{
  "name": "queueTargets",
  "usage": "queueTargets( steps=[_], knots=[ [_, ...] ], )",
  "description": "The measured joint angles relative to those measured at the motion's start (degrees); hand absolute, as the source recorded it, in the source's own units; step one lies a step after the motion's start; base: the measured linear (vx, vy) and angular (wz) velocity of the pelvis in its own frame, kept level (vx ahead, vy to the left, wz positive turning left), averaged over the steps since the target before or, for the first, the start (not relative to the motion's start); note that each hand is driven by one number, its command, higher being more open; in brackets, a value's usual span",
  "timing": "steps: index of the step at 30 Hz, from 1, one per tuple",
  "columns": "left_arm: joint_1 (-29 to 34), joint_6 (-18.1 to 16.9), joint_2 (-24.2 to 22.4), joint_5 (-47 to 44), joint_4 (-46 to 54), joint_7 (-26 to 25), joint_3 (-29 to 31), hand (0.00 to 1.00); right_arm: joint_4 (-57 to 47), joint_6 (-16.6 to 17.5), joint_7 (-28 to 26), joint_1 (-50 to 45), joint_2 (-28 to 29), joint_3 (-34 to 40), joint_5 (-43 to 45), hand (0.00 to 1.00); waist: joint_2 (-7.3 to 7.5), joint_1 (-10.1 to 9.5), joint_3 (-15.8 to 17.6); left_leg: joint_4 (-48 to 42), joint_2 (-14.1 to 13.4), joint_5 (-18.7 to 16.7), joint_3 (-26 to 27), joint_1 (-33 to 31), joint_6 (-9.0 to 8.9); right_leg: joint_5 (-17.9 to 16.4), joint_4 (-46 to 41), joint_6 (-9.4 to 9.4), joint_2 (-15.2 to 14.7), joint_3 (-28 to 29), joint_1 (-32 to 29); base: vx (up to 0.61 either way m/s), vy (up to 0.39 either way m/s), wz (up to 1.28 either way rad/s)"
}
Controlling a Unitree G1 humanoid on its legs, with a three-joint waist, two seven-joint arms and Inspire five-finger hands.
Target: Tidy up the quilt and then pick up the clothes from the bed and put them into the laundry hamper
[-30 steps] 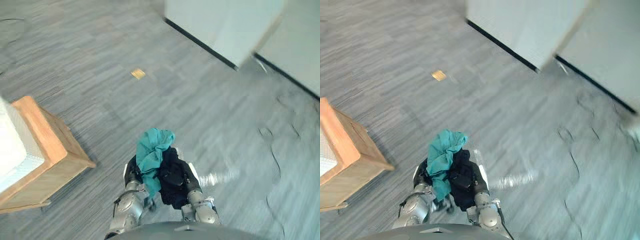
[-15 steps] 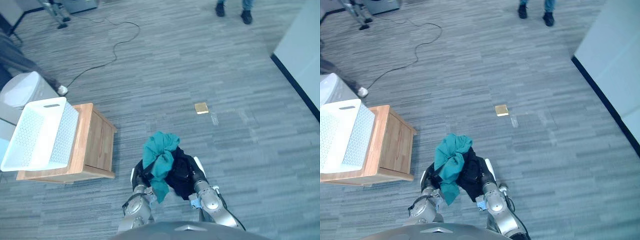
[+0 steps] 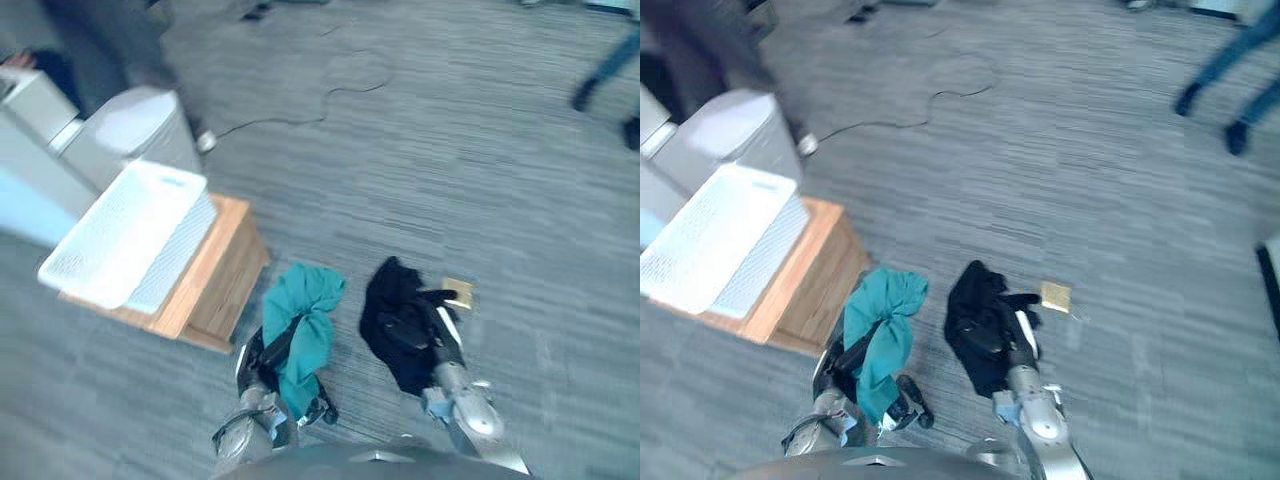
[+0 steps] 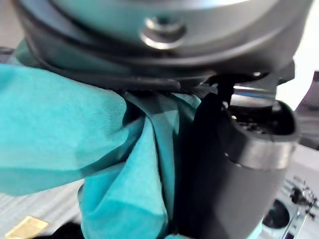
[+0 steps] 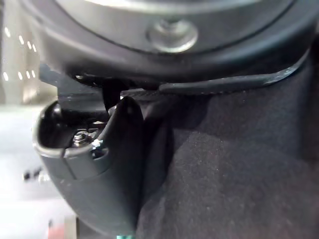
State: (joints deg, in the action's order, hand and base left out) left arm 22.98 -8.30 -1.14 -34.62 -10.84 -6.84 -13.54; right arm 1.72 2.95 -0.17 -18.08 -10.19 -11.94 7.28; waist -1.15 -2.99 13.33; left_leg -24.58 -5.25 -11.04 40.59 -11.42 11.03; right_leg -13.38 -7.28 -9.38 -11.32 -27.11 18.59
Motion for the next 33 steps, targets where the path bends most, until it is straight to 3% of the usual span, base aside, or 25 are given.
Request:
queueTargets(
  steps=[2,3,5,6,7,9,10,13,15,17,18,19,20,21,22,23,24,26,27,28,29,30,31,33],
  knots=[
    [0.21,0.42,-0.34,0.85,0.19,-0.03,0.44,0.00,0.59,-0.26,-1.09,1.10,1.62,-0.13,0.00,0.00,-0.04,0.02,-0.07,1.16,2.06,-1.15,-0.63,1.67,0.88,0.94,-3.39,0.06,-0.47,-0.18,0.89,0.35,0.085,1.12],
    [0.23,0.92,-0.50,1.67,0.29,-0.03,0.97,0.00,1.63,-0.26,-1.33,1.47,2.72,-0.12,-0.02,0.00,-0.11,0.09,-0.19,3.90,3.75,-1.87,-1.91,4.06,0.20,1.60,-10.60,0.15,-1.60,0.15,-0.03,0.41,0.137,1.32],
    [0.71,1.06,-0.08,3.00,0.30,-0.03,1.40,0.00,3.89,-0.25,-1.48,2.10,4.02,-0.10,-0.08,0.00,0.16,0.20,-0.56,7.20,6.17,-1.94,-5.69,7.60,-0.38,6.11,-25.12,0.07,-4.37,1.57,-3.61,0.37,0.089,1.11],
    [1.49,1.10,-0.02,4.04,0.68,-0.07,1.42,0.00,5.14,-0.25,-1.43,1.92,4.49,-0.27,-0.13,0.00,0.54,0.60,-1.07,9.47,7.75,-1.87,-8.62,9.74,-0.82,13.23,-36.21,0.11,-6.20,4.68,-7.92,0.35,-0.018,1.14],
    [2.12,1.12,0.77,4.33,1.65,-0.17,1.59,0.00,5.58,-0.27,-1.24,1.75,5.11,-0.31,-0.20,0.00,1.11,1.69,-1.28,10.83,9.00,-1.82,-12.08,11.30,-1.10,13.43,-47.50,0.64,-7.77,7.43,-13.02,0.35,-0.045,1.31],
    [2.20,1.19,2.04,6.23,1.97,-0.16,1.51,0.00,5.78,-0.27,-0.47,1.11,5.87,0.17,-0.25,0.00,0.67,3.35,-1.36,11.82,9.14,-1.70,-16.68,14.08,-1.36,11.52,-56.95,2.90,-8.99,7.99,-18.95,0.35,-0.071,1.43],
    [2.37,1.18,2.64,6.25,2.47,-0.15,1.55,0.00,5.80,-0.21,0.04,0.71,6.10,0.30,-0.25,0.00,0.45,3.45,-1.55,12.96,8.97,-1.38,-19.61,16.20,-1.87,8.92,-57.30,4.03,-9.29,7.46,-21.73,0.34,-0.069,1.29],
    [2.14,1.17,3.52,6.26,4.29,-0.12,1.46,0.00,5.74,-0.06,0.97,1.04,6.50,1.12,-0.25,0.00,0.25,3.54,-1.83,14.20,8.48,-1.20,-24.93,18.28,-3.22,2.32,-47.74,4.51,-7.54,9.08,-27.40,0.30,-0.125,1.04],
    [1.80,1.00,3.96,6.25,6.02,-0.06,1.51,0.00,5.21,0.15,1.75,1.19,6.64,2.45,-0.22,0.00,0.60,3.52,-2.14,14.13,7.86,-2.05,-28.72,18.96,-5.66,1.13,-27.23,4.77,-3.30,16.56,-30.17,0.27,-0.208,0.96],
    [1.36,0.99,4.18,6.25,5.98,-0.07,1.77,0.00,5.18,0.18,2.14,1.21,6.60,2.76,-0.22,0.00,0.70,3.52,-2.43,13.66,7.36,-2.82,-30.78,19.17,-7.00,2.28,-17.92,3.62,-1.45,21.25,-31.56,0.29,-0.319,0.75],
    [0.63,0.99,4.38,6.57,5.96,-0.08,3.07,0.00,5.18,0.18,2.40,1.16,6.62,2.77,-0.18,0.00,0.77,3.95,-2.68,12.70,6.06,-4.43,-33.71,19.17,-9.44,5.06,-7.83,2.53,0.58,26.43,-31.93,0.27,-0.361,0.84],
    [0.32,0.97,4.50,6.84,5.97,-0.12,3.63,0.00,5.17,0.18,2.42,1.03,6.63,2.71,-0.18,0.00,0.96,4.12,-2.73,12.03,5.62,-5.29,-34.57,19.04,-10.45,5.98,-5.67,2.34,0.92,27.60,-31.94,0.27,-0.407,1.13],
    [-0.21,0.83,5.03,7.99,5.87,-0.25,4.63,0.00,5.06,0.17,2.49,0.32,6.63,2.29,-0.16,0.00,2.09,4.50,-3.33,9.52,4.56,-8.59,-36.31,19.08,-12.87,9.63,-4.38,1.04,0.90,28.77,-31.31,0.28,-0.440,0.74],
    [-0.20,0.83,4.99,8.18,5.82,-0.40,4.73,0.00,5.07,0.14,2.56,0.26,6.50,2.07,-0.16,0.00,1.82,4.31,-3.48,8.76,3.43,-9.86,-36.11,19.71,-13.39,12.31,-5.61,1.20,1.67,28.61,-31.03,0.36,-0.522,0.73],
    [0.23,0.85,4.21,8.24,5.66,-0.41,4.48,0.00,5.06,0.14,2.70,0.18,5.85,1.74,-0.15,0.00,0.04,4.36,-4.23,8.73,-0.09,-11.38,-35.14,21.09,-14.55,14.13,-7.84,1.59,3.45,26.82,-30.44,0.26,-0.350,0.36],
    [0.49,0.85,3.74,8.25,5.56,-0.40,4.21,0.00,5.00,0.14,2.96,0.15,5.42,1.95,-0.14,0.00,-1.47,4.47,-4.78,9.06,-2.18,-11.33,-34.51,21.75,-14.90,12.99,-8.43,2.40,4.61,25.40,-30.01,0.31,-0.309,0.48],
    [0.64,0.84,1.99,8.30,5.64,-0.14,4.07,0.00,4.47,0.14,3.56,0.33,5.30,2.42,-0.11,0.00,-3.30,4.62,-5.11,7.45,-4.41,-9.78,-33.27,22.15,-16.48,11.10,-8.71,3.67,6.10,23.49,-28.33,0.38,-0.326,0.53],
    [0.84,0.84,-1.14,8.17,5.73,-0.08,3.79,0.00,3.08,0.14,3.71,0.25,5.42,2.08,-0.12,0.00,-3.31,4.55,-5.02,-0.79,-6.30,-6.50,-31.43,19.93,-15.39,10.27,-8.38,4.73,6.16,20.91,-24.46,0.44,-0.384,0.55],
    [1.26,0.83,-1.63,7.63,5.77,0.08,3.19,0.00,0.82,0.15,3.59,-0.20,5.41,1.39,-0.11,0.00,-3.24,4.64,-4.89,-8.93,-8.53,-3.02,-28.38,17.54,-15.44,9.69,-6.44,5.08,6.08,19.34,-20.78,0.33,-0.265,0.49],
    [1.88,0.82,-1.67,7.23,5.78,0.49,3.20,0.00,-1.73,0.23,3.40,-0.55,5.43,0.50,-0.07,0.00,-2.17,4.66,-4.22,-16.19,-12.41,0.58,-21.36,15.96,-15.07,9.45,-3.26,5.48,5.70,18.21,-16.49,0.30,-0.232,0.46],
    [2.25,0.83,-1.71,7.14,5.79,0.66,3.20,0.00,-2.84,0.37,3.30,-0.62,5.43,0.24,-0.06,0.00,-2.14,4.52,-4.21,-17.86,-14.02,0.27,-16.50,15.86,-14.71,9.31,-1.97,5.70,5.49,17.80,-14.80,0.27,-0.169,0.35],
    [2.59,0.83,-1.76,7.14,5.80,1.22,3.21,0.00,-4.44,1.33,3.24,-0.24,5.41,0.24,-0.04,0.00,-2.27,4.52,-4.45,-17.58,-15.53,-1.74,-8.17,15.77,-13.94,8.80,0.13,6.34,4.81,17.09,-12.78,0.23,-0.095,0.30],
    [2.51,0.82,-1.76,7.14,5.86,1.65,3.36,0.00,-4.96,2.18,3.16,1.16,5.35,0.55,-0.02,0.00,-2.62,4.65,-4.59,-14.28,-14.86,-3.64,-3.23,14.66,-13.10,8.31,1.47,6.49,4.16,16.41,-11.40,0.23,-0.055,0.29],
    [2.26,0.82,-1.78,7.16,6.00,2.16,3.81,0.00,-4.87,2.38,3.08,3.49,5.28,1.33,-0.02,0.00,-3.08,4.47,-4.84,-6.80,-11.54,-4.05,-2.17,11.08,-13.58,8.44,2.01,5.69,3.41,15.17,-10.86,0.25,0.047,0.27]
  ],
)
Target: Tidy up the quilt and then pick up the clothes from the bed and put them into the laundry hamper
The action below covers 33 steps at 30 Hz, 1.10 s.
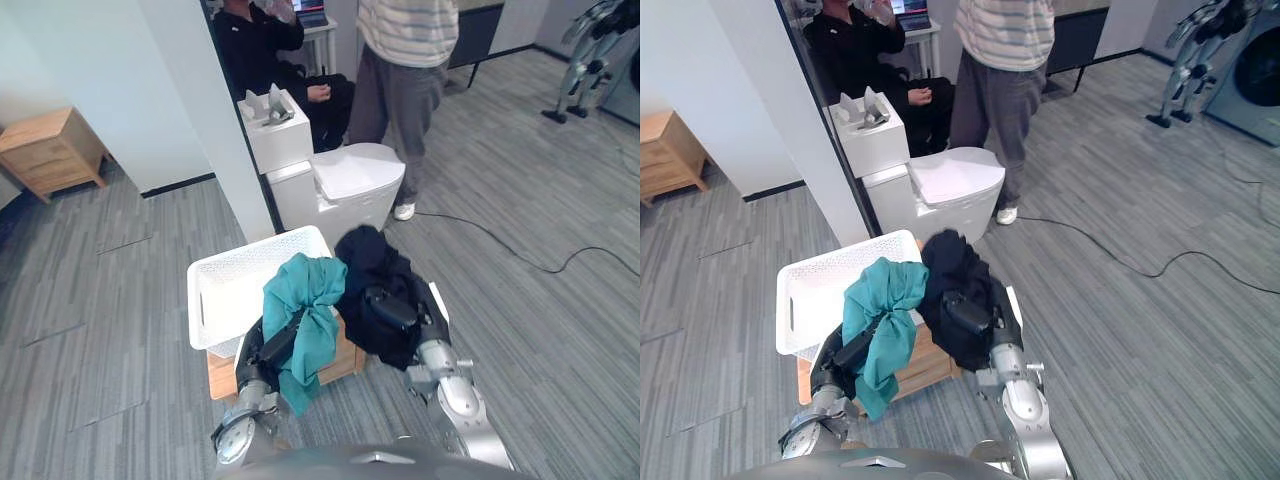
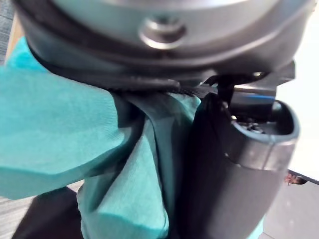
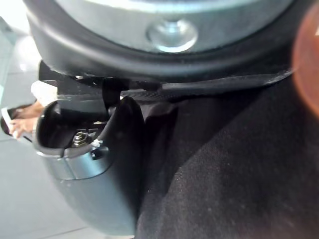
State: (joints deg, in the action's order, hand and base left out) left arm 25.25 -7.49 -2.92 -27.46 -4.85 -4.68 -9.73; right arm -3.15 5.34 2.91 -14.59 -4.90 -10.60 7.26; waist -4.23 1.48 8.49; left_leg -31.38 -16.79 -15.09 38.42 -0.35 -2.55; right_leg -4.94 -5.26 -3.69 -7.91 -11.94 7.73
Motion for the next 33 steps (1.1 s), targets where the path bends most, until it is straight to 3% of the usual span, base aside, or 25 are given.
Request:
queueTargets(
  steps=[1,2,3,5,7,8,9,11,12,13,14,15,17,18,19,20,22,25,33],
  knots=[
    [0.05,0.00,0.00,0.00,0.06,-0.01,0.10,0.00,0.00,0.00,-0.05,0.78,-0.11,0.46,0.00,0.00,-0.15,-0.02,-0.08,7.66,2.53,2.55,0.31,-1.29,-0.16,0.02,0.32,-0.89,-0.43,-1.11,0.48,0.28,0.092,0.29],
    [0.15,0.00,-0.02,0.00,0.20,-0.01,0.10,0.00,0.04,0.00,-0.07,1.12,-0.28,0.60,0.00,0.00,-0.34,-0.09,-0.02,12.12,3.71,6.25,0.70,-1.49,1.68,-0.23,0.32,-1.71,-0.48,-1.59,0.86,0.27,0.095,0.33],
    [0.40,0.08,-0.02,-0.03,0.27,-0.07,0.70,0.00,0.89,-0.31,-0.11,1.59,-0.11,0.28,0.00,0.00,1.01,-0.16,0.02,14.83,6.46,7.15,0.93,0.14,2.34,-0.53,0.47,-2.75,-1.78,-1.95,2.01,0.18,0.061,0.34],
    [0.92,-0.03,0.65,-1.35,1.34,-0.04,1.24,0.00,0.89,-0.32,-0.17,2.27,-0.28,0.18,-0.01,0.00,2.61,-0.35,0.81,15.72,8.30,6.59,-0.15,0.57,3.49,-0.51,0.44,-2.83,-3.13,-2.66,2.74,0.21,0.126,0.43],
    [1.39,-0.02,0.88,-1.92,1.35,-0.10,1.38,0.00,0.86,-0.40,-0.14,2.43,0.27,-0.08,-0.01,0.00,3.20,-0.73,1.03,16.05,9.24,6.10,-0.44,1.12,4.14,0.09,0.39,-3.84,-3.65,-3.73,4.04,0.21,0.150,0.42],
    [1.86,-0.02,1.21,-2.31,1.40,-0.07,1.28,0.00,0.50,-0.46,-0.15,2.54,0.36,-0.38,-0.01,0.00,3.39,-0.63,1.10,18.89,10.73,5.86,-1.16,2.99,3.66,0.33,-0.45,-4.23,-4.38,-4.46,5.32,0.21,0.181,0.53],
    [2.47,0.09,1.33,-2.58,1.34,-0.07,1.22,0.00,0.47,-0.46,-0.16,3.04,0.21,-0.58,-0.01,0.00,3.42,-0.64,1.14,20.87,11.77,6.13,-1.96,4.30,3.37,-0.03,-3.25,-4.74,-5.22,-5.11,5.19,0.19,0.184,0.62],
    [3.57,0.27,1.80,-3.15,1.76,-0.06,-0.03,0.00,0.46,-0.46,-0.14,5.48,0.27,-0.85,-0.05,0.00,3.16,-0.09,1.06,24.10,12.94,6.79,-4.64,6.85,3.45,-0.53,-21.07,-4.26,-7.48,-4.38,-1.38,0.17,0.117,0.61],
    [3.75,0.27,2.33,-3.15,2.14,-0.06,-0.24,0.00,0.47,-0.46,-0.14,6.37,0.34,-1.31,-0.05,0.00,3.63,0.19,1.01,24.24,13.16,6.95,-5.43,7.16,3.79,-1.10,-25.75,-3.47,-8.13,-3.17,-3.64,0.20,0.020,0.67],
    [3.40,0.32,4.06,-3.14,2.22,-0.06,-0.53,0.00,0.16,-0.46,-0.17,7.69,0.46,-1.89,-0.07,0.00,4.44,0.55,0.73,24.16,13.22,6.94,-7.27,6.82,3.96,-4.39,-30.75,-2.04,-8.02,-0.07,-7.04,0.11,-0.012,0.57],
    [3.16,0.33,4.63,-3.14,2.22,-0.06,-0.54,0.00,-0.20,-0.45,-0.20,8.30,0.46,-2.52,-0.07,0.00,4.59,0.48,0.68,24.22,13.17,6.94,-8.00,6.77,3.95,-5.71,-31.18,-1.83,-7.74,0.78,-7.99,0.21,-0.053,0.75],
    [2.55,0.32,5.47,-3.14,2.17,-0.07,-0.51,0.00,-0.95,-0.44,-0.90,9.84,0.40,-3.89,-0.12,0.00,4.94,0.38,0.49,24.45,13.17,6.95,-9.85,6.75,3.94,-7.93,-28.69,-0.82,-7.00,3.09,-9.46,0.12,-0.066,0.59],
    [1.27,0.30,5.60,-3.16,2.09,-0.06,-0.65,0.00,-2.15,-0.24,-1.67,11.12,0.04,-5.18,-0.12,0.00,5.02,0.34,0.44,24.50,13.18,7.03,-12.35,6.55,3.79,-8.30,-21.94,-0.22,-5.88,7.70,-10.04,0.15,-0.164,0.73],
    [0.63,0.16,6.09,-3.20,2.09,0.09,-0.68,0.00,-2.14,0.11,-2.10,11.87,0.16,-6.34,-0.18,0.00,6.10,0.11,-0.22,24.24,13.61,7.09,-13.07,6.14,3.22,-5.55,-15.49,-1.87,-5.98,9.02,-10.12,0.10,-0.178,0.59],
    [0.40,-0.04,6.62,-3.20,2.15,0.25,-0.64,0.00,-2.14,0.13,-2.29,12.32,0.29,-7.27,-0.20,0.00,6.89,-0.21,-0.68,24.17,14.16,7.06,-13.22,5.65,2.48,-1.10,-12.68,-1.97,-6.49,9.23,-10.65,0.05,-0.126,0.40],
    [-0.58,0.04,7.30,-3.22,1.27,0.37,-0.71,0.00,-1.95,0.14,-2.42,13.02,0.23,-8.50,-0.28,0.00,7.02,-0.27,-0.69,24.32,14.26,7.15,-13.94,5.51,1.45,-1.51,-11.99,-4.82,-6.89,9.30,-10.26,0.08,-0.147,0.13],
    [-0.51,0.09,6.17,-3.37,0.78,0.41,-1.00,0.00,-1.86,0.10,-3.14,13.64,-1.81,-10.74,-2.68,0.00,5.55,-1.25,-0.77,25.45,12.63,7.86,-13.41,5.68,0.06,-0.90,-6.41,-5.77,-5.43,8.59,-7.84,0.11,-0.173,-0.05],
    [-0.30,0.14,5.69,-3.49,0.78,1.27,-2.72,0.00,-1.20,0.07,-3.57,12.77,-2.41,-10.41,-2.80,0.00,5.40,-0.84,-0.74,28.11,11.77,9.00,-14.02,7.18,-1.38,0.18,-2.85,-5.93,-4.14,6.57,-5.20,0.07,-0.089,0.09],
    [-0.26,0.39,6.36,-3.91,1.58,4.51,-4.65,0.00,9.61,0.09,-3.60,10.51,-1.82,-8.97,-8.55,0.00,5.55,0.23,-0.80,29.82,12.44,9.51,-14.87,8.73,-1.39,4.60,3.18,-6.30,-4.17,3.77,-1.15,0.01,0.033,0.05]
  ],
)
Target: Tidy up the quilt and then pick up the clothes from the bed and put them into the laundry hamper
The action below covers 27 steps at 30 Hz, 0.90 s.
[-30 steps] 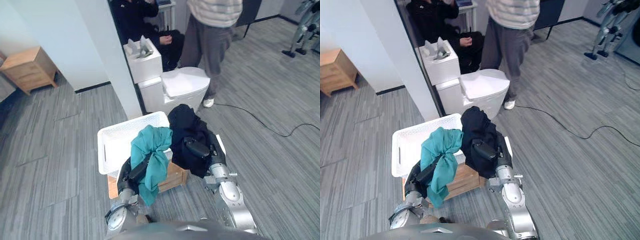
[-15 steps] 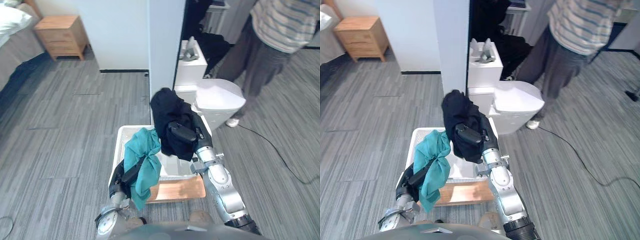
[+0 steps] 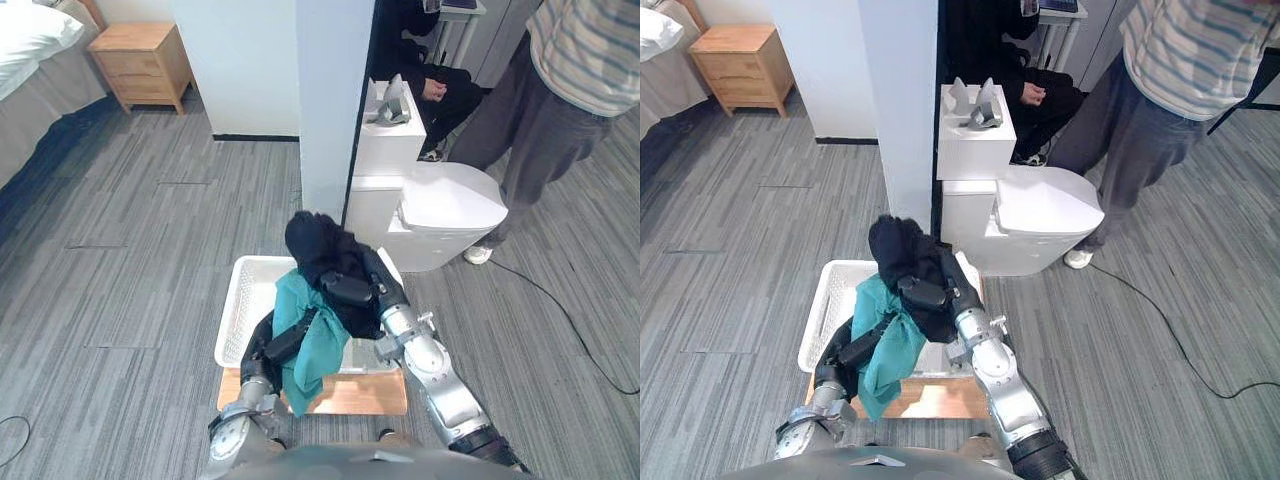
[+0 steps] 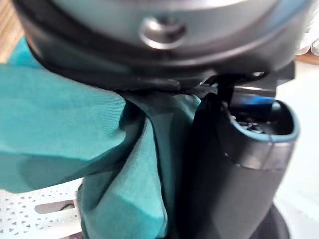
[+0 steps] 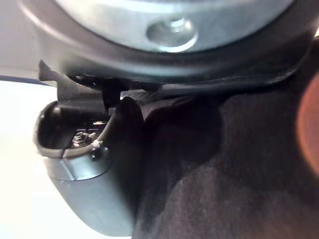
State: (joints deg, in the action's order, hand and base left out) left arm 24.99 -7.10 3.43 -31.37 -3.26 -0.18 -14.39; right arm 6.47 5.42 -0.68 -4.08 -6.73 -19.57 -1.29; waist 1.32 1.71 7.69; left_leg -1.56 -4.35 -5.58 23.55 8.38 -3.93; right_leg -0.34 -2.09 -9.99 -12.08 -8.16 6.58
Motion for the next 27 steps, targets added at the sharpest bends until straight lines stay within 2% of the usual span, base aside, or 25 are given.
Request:
queueTargets(
  steps=[5,8,9,12,16,19,23,27],
  knots=[
    [0.63,1.58,1.65,-2.83,2.96,0.29,0.66,0.00,6.92,0.10,0.05,-1.32,0.22,1.93,-0.57,0.00,-0.26,0.15,0.14,0.34,0.06,0.81,-0.67,-0.10,-0.10,0.00,0.45,0.01,-0.05,-1.00,0.52,-0.05,-0.017,0.08],
    [0.64,2.26,4.66,-11.75,10.87,5.95,0.46,0.00,13.64,0.05,-0.24,-1.36,-0.60,2.59,-0.76,0.00,-0.25,0.17,0.14,1.24,0.33,1.88,-1.00,-0.20,-0.30,0.21,1.28,0.31,-0.10,-1.34,0.70,-0.10,-0.026,0.05],
    [0.53,2.24,5.64,-14.07,13.86,8.31,0.49,0.00,15.84,-0.05,-0.35,-1.48,-0.92,2.61,-0.78,1.00,-0.36,0.23,0.10,1.64,0.49,2.26,-1.08,-0.17,-0.30,0.20,1.35,0.31,-0.19,-1.39,0.70,-0.12,-0.021,0.06],
    [-0.73,2.04,7.94,-22.15,22.30,15.82,0.92,0.00,20.45,-0.14,-0.63,-1.97,-1.94,1.58,-2.89,1.00,-1.12,1.26,-0.31,3.53,1.21,3.41,-1.48,-0.01,0.02,0.28,1.37,0.41,-0.62,-2.24,0.71,-0.11,0.001,0.09],
    [-2.84,1.82,10.03,-25.01,24.47,19.41,1.42,0.00,20.46,-0.10,-0.94,-1.60,-1.87,0.75,-2.90,1.00,-1.81,1.62,-0.74,6.05,1.77,4.64,-1.46,0.89,0.08,0.47,1.54,0.68,-0.66,-2.67,0.70,-0.09,0.015,0.02],
    [-2.69,1.32,11.19,-25.01,23.89,18.80,2.50,0.00,20.54,-0.08,-1.09,-1.52,-1.42,0.19,-2.90,1.00,-1.79,1.60,-0.76,6.66,1.79,5.17,-1.45,1.03,0.33,0.50,1.80,0.73,-0.51,-2.73,0.71,-0.05,0.001,0.00],
    [-3.05,-0.38,10.80,-23.75,20.98,15.13,3.18,0.00,20.83,-0.09,-1.10,-1.53,-1.11,-0.16,-2.90,1.00,-1.82,1.63,-0.78,6.68,1.73,5.98,-1.72,0.71,0.25,0.60,2.16,0.87,-0.10,-3.20,0.75,-0.03,-0.012,0.04],
    [-4.43,-2.53,6.69,-17.57,15.55,7.74,5.87,0.00,20.67,-0.09,0.04,-1.44,0.50,1.55,-2.77,1.00,-1.62,1.59,-0.90,6.68,1.65,6.70,-1.88,0.58,0.51,0.79,2.19,1.12,0.05,-3.32,0.74,0.00,0.000,0.01]
  ],
)
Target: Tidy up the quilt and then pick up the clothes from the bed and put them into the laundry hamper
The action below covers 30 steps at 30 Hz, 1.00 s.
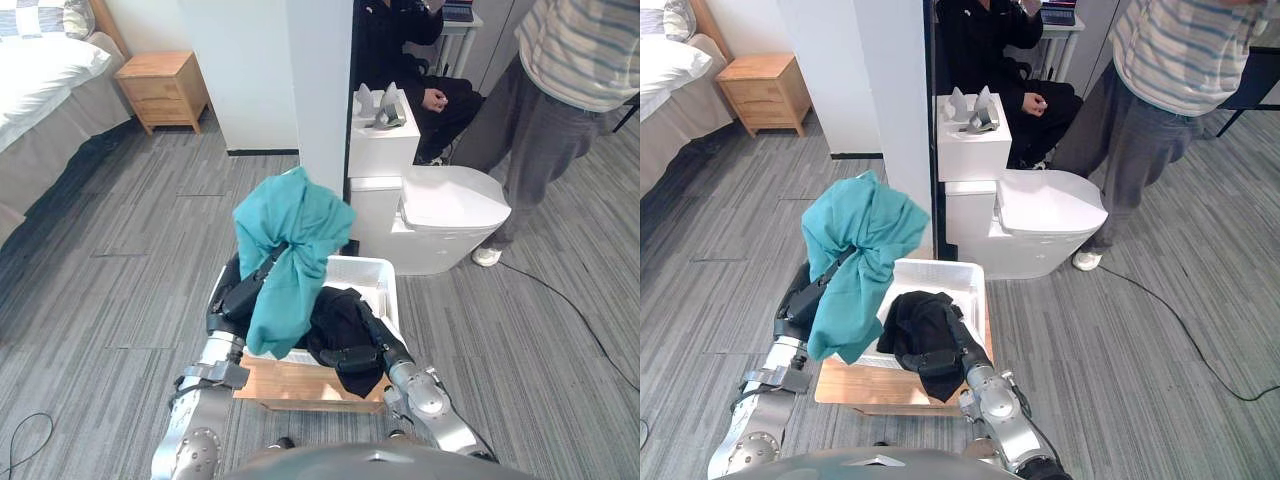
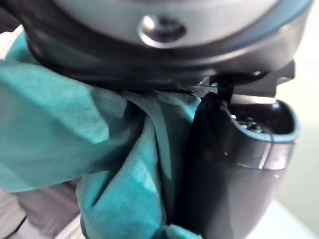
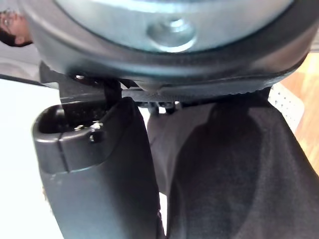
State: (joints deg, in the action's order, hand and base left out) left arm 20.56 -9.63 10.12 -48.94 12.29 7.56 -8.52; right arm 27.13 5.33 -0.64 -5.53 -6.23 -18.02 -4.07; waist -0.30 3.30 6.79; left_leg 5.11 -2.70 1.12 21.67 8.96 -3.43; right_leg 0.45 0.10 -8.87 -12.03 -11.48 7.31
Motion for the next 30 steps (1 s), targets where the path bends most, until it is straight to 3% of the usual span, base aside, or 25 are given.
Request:
queueTargets(
  steps=[4,11,22,26,30],
  knots=[
    [-0.15,-0.36,-2.45,8.39,-1.67,-5.33,1.71,0.00,-5.28,-0.01,0.73,-0.05,0.36,2.21,0.04,1.00,0.47,-0.05,-0.24,0.00,-0.10,0.41,-0.06,-0.40,0.01,0.19,0.14,0.25,0.14,0.06,-0.25,0.00,0.000,0.00],
    [-0.82,-0.34,-3.49,22.54,-1.67,-10.26,4.29,0.00,-16.64,0.00,3.91,-0.01,1.67,7.77,0.63,1.00,1.38,0.07,-0.70,0.00,-0.42,0.42,0.46,-0.59,-0.06,0.95,1.17,0.63,0.57,0.49,-0.26,-0.01,0.006,-0.03],
    [-2.04,-0.28,-3.41,31.96,-1.81,-11.37,14.24,0.00,-32.75,0.99,4.10,-0.56,1.46,18.78,5.04,1.00,2.13,0.22,-0.56,-0.01,-1.13,0.45,1.20,-1.78,-0.45,1.37,2.06,0.88,1.28,0.80,-1.54,0.01,0.002,-0.03],
    [-5.42,-0.11,-3.23,37.46,-12.25,-12.75,14.60,0.00,-34.84,1.14,4.43,-1.89,1.44,22.02,5.05,1.00,2.42,0.45,-0.64,-0.03,-1.17,0.38,2.23,-1.92,-0.56,1.64,2.12,0.83,1.39,1.85,-2.38,0.03,0.008,-0.14],
    [-6.12,3.04,-2.39,45.30,-17.59,-13.55,15.12,0.00,-38.41,1.52,4.34,-6.68,1.99,22.40,5.55,1.00,3.73,2.22,-0.93,-0.03,-1.80,-0.21,4.15,-2.50,-1.24,2.60,3.10,1.10,2.16,3.42,-3.51,0.01,-0.014,-0.24]
  ],
)
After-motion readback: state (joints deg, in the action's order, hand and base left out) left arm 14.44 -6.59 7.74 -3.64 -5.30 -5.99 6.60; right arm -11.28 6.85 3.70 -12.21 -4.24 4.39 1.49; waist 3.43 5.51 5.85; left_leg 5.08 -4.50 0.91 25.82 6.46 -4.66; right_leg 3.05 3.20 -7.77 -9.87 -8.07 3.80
